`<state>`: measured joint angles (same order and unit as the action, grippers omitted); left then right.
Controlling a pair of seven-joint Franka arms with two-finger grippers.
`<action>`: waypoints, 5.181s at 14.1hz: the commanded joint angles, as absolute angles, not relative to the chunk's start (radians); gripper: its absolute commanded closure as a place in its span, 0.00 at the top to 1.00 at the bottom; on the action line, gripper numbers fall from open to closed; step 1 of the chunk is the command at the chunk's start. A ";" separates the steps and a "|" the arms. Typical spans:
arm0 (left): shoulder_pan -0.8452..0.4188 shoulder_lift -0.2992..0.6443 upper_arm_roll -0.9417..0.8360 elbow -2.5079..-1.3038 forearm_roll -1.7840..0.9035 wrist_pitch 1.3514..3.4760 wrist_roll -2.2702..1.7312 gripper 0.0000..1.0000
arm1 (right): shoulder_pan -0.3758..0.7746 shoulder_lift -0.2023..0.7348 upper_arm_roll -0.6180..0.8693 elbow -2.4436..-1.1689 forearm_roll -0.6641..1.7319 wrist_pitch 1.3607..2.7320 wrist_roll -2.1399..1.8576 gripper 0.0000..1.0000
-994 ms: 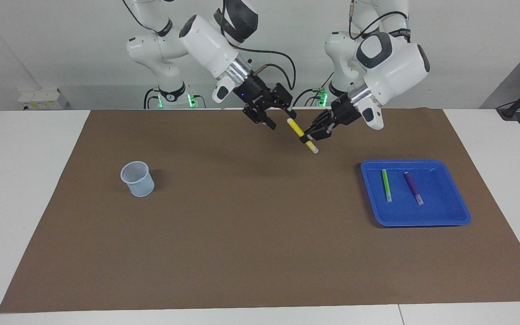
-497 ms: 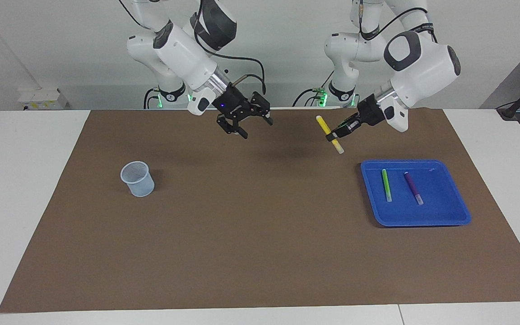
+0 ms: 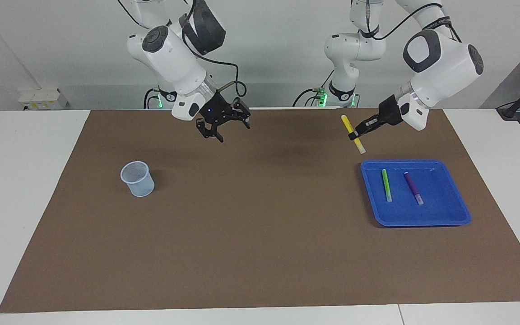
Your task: Right arm passes pens to left for tray arrangement
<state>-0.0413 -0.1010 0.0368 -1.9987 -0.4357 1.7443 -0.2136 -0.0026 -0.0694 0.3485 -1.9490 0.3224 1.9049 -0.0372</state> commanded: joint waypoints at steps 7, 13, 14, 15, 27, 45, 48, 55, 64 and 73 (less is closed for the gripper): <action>0.112 -0.005 0.031 -1.947 -0.201 1.746 0.144 0.00 | -0.120 -0.110 0.357 -1.950 0.156 1.743 -0.063 1.00; 0.158 0.077 0.031 -1.939 -0.137 1.842 0.222 0.00 | -0.130 -0.092 0.321 -1.924 0.144 1.743 -0.063 1.00; 0.167 0.093 0.031 -1.939 -0.137 1.864 0.235 0.00 | -0.117 -0.074 0.280 -1.896 0.138 1.743 -0.063 1.00; 0.182 0.112 0.031 -1.937 -0.130 1.882 0.242 0.00 | -0.083 -0.055 0.237 -1.872 0.120 1.743 -0.063 1.00; 0.264 0.336 0.031 -1.847 -0.040 2.088 0.333 0.00 | 0.081 0.006 0.054 -1.781 0.029 1.657 -0.057 1.00; 0.244 0.371 0.029 -1.931 -0.038 2.299 0.342 1.00 | -0.023 0.011 0.120 -1.787 0.025 1.704 -0.057 1.00; 0.242 0.371 0.028 -1.918 -0.038 2.292 0.342 1.00 | -0.021 0.011 0.120 -1.786 -0.006 1.706 -0.051 1.00; 0.230 0.382 0.028 -1.770 -0.048 2.114 0.337 1.00 | -0.020 0.002 0.112 -1.740 -0.009 1.663 -0.054 1.00; 0.213 0.330 0.020 -1.612 -0.049 1.942 0.321 1.00 | -0.017 -0.002 0.074 -1.732 -0.006 1.649 -0.052 1.00; 0.091 0.295 0.020 -1.458 -0.045 1.722 0.122 1.00 | -0.017 0.000 0.074 -1.724 -0.006 1.649 -0.055 1.00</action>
